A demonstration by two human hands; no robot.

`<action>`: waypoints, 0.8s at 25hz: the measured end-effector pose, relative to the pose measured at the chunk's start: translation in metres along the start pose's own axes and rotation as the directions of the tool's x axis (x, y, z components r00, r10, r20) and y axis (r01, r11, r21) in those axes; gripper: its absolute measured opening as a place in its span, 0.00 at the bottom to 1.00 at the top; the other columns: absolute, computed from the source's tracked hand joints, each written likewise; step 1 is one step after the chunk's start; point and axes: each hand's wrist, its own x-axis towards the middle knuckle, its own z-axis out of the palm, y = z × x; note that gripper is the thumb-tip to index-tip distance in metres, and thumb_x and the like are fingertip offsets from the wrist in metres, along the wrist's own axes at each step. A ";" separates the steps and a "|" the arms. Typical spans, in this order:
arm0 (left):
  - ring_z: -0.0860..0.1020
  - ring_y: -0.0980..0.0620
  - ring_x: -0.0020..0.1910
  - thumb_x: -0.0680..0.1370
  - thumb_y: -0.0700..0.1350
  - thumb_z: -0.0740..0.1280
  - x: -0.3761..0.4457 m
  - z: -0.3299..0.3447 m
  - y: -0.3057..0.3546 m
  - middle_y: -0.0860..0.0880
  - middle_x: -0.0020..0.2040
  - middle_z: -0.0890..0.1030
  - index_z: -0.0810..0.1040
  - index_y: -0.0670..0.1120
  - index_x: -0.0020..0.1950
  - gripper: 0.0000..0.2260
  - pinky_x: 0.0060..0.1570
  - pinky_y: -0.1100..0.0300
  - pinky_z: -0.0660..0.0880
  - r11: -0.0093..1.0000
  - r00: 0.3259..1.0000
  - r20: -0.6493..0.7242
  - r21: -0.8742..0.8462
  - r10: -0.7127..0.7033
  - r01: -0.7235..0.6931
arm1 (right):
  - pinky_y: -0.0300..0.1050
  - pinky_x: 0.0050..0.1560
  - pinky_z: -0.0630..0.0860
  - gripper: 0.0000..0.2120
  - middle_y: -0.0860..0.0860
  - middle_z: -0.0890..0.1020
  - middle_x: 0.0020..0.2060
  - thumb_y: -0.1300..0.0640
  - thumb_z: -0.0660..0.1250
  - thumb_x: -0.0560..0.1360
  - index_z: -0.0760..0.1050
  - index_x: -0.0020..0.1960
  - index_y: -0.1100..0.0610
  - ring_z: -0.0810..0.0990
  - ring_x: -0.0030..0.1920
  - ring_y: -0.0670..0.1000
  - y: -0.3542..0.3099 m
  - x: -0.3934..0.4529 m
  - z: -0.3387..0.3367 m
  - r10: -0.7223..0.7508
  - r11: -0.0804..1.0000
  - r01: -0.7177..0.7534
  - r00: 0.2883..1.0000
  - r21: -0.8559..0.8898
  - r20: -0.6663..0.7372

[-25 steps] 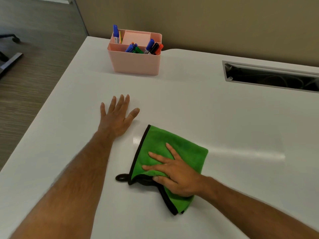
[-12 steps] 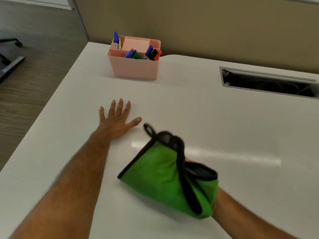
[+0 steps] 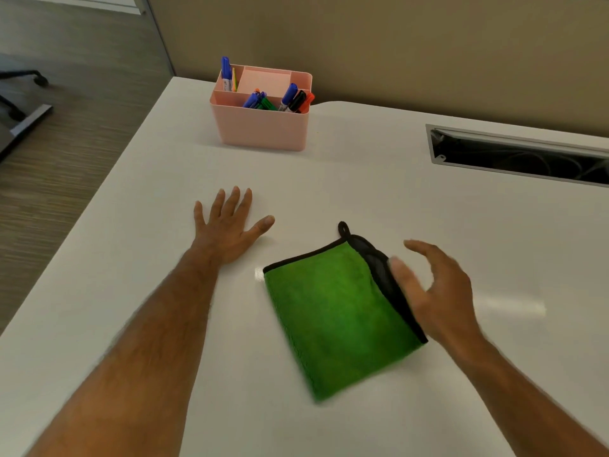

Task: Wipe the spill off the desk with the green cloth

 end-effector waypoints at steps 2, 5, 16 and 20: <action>0.41 0.48 0.82 0.69 0.78 0.37 0.002 0.001 0.004 0.51 0.84 0.46 0.45 0.59 0.82 0.44 0.76 0.37 0.35 0.999 0.999 -0.046 -0.028 -0.019 0.018 | 0.58 0.73 0.63 0.32 0.55 0.74 0.71 0.34 0.63 0.73 0.74 0.69 0.52 0.68 0.73 0.56 -0.012 -0.013 0.022 -0.410 0.856 0.454 0.887 -0.246 0.210; 0.44 0.46 0.82 0.71 0.75 0.37 0.001 0.005 0.007 0.49 0.84 0.49 0.47 0.59 0.82 0.41 0.76 0.35 0.39 0.999 0.994 -0.106 0.040 -0.014 0.019 | 0.77 0.70 0.41 0.44 0.55 0.46 0.81 0.20 0.51 0.69 0.47 0.79 0.39 0.40 0.79 0.65 -0.018 -0.036 0.075 -0.276 0.693 0.595 0.741 -0.407 0.612; 0.48 0.47 0.82 0.79 0.67 0.38 0.002 0.013 0.001 0.49 0.83 0.54 0.45 0.59 0.82 0.31 0.77 0.38 0.38 0.998 0.975 -0.221 -0.065 -0.015 0.001 | 0.82 0.63 0.35 0.35 0.52 0.38 0.80 0.25 0.38 0.73 0.38 0.77 0.35 0.33 0.76 0.69 -0.027 0.045 0.145 -0.066 0.676 0.320 0.924 -0.664 0.377; 0.50 0.48 0.82 0.81 0.65 0.39 0.004 0.011 0.001 0.51 0.82 0.58 0.43 0.60 0.81 0.29 0.77 0.39 0.38 0.988 0.970 -0.240 -0.157 -0.041 0.003 | 0.82 0.63 0.35 0.35 0.53 0.41 0.80 0.25 0.39 0.74 0.40 0.78 0.36 0.34 0.77 0.69 -0.040 0.051 0.159 -0.115 0.666 0.374 0.906 -0.645 0.407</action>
